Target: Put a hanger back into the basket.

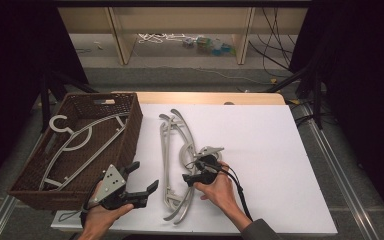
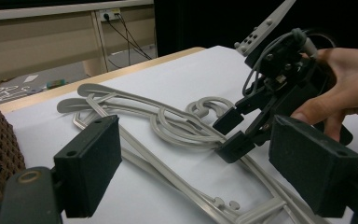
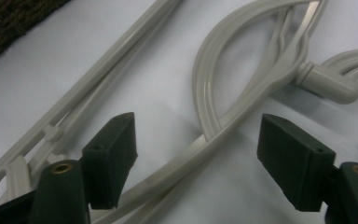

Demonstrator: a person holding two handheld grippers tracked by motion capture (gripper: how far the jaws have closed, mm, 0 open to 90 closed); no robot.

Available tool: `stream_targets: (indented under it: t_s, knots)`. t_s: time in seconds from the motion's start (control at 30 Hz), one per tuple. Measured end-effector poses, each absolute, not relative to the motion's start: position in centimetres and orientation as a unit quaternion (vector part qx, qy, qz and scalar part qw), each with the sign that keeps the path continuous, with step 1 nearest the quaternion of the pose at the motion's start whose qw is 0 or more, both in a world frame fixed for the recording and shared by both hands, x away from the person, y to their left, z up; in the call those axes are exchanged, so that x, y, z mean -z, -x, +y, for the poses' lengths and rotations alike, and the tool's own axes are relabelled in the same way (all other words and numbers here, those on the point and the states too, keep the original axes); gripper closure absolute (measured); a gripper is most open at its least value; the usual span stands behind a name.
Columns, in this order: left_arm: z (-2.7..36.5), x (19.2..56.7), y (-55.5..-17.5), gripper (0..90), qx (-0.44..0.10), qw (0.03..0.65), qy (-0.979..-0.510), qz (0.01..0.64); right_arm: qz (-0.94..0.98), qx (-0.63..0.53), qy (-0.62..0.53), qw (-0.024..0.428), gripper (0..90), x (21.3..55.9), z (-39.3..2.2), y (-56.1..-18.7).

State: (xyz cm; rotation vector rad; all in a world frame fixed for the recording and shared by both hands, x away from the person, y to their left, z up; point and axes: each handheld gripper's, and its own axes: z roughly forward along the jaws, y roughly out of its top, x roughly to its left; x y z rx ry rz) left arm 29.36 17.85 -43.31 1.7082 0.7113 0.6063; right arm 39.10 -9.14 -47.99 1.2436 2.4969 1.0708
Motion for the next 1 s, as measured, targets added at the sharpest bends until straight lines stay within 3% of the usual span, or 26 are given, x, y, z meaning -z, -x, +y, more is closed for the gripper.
stream_targets:
  t_s: [0.07,0.13,0.37,1.0]
  knots:
    - [17.9,43.3,-29.4,17.0,-0.258,0.561,-0.728,0.297,0.839,-0.336,-0.423,0.066,31.7,48.3,-8.8,-39.0]
    - [17.8,43.3,-29.4,17.1,-0.258,0.563,-0.727,0.297,0.845,-0.337,-0.407,0.079,40.3,48.3,-8.8,-39.2]
    - [17.7,43.3,-29.2,17.2,-0.253,0.565,-0.727,0.298,0.832,-0.348,-0.429,0.053,56.2,48.3,-9.8,-39.9]
    - [17.9,43.2,-29.3,17.1,-0.249,0.569,-0.726,0.293,0.767,-0.419,-0.486,0.019,68.5,47.5,-11.1,-40.1]
